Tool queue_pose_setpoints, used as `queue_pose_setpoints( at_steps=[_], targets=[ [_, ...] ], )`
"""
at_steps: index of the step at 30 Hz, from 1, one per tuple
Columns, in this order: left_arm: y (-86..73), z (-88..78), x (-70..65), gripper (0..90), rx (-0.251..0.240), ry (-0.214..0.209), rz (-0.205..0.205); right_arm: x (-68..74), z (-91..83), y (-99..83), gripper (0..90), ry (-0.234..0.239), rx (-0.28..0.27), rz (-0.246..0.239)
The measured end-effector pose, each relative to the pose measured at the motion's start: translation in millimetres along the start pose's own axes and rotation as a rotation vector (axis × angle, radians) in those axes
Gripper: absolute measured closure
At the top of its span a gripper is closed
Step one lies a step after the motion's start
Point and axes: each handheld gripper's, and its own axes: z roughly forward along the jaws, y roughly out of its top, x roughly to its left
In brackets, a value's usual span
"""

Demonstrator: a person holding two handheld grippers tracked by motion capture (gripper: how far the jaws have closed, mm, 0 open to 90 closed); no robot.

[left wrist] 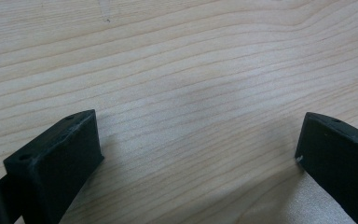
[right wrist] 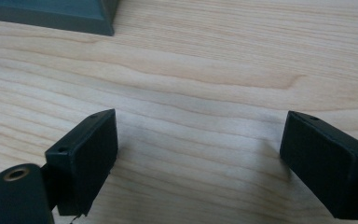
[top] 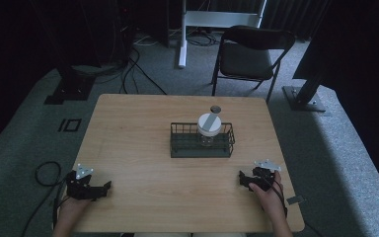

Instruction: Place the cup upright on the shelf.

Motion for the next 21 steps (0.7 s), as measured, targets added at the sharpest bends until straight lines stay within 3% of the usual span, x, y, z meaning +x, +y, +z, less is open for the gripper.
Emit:
queue_pose_setpoints(
  at_steps=[3, 9, 21],
  targets=[
    [0.0, 0.0, 0.0, 0.2, 0.0, 0.0, 0.001, -4.5, 0.5, 0.1, 11.0, 0.003, 0.004, 0.02],
    [0.0, 0.0, 0.0, 0.2, 0.0, 0.0, 0.0, -8.2, -0.4, -0.9, 10.9, 0.028, 0.006, -0.002],
    [0.0, -0.1, 0.0, 0.2, 0.001, 0.0, 0.001, -8.2, -0.4, -0.9, 10.9, 0.028, 0.007, -0.003]
  ],
)
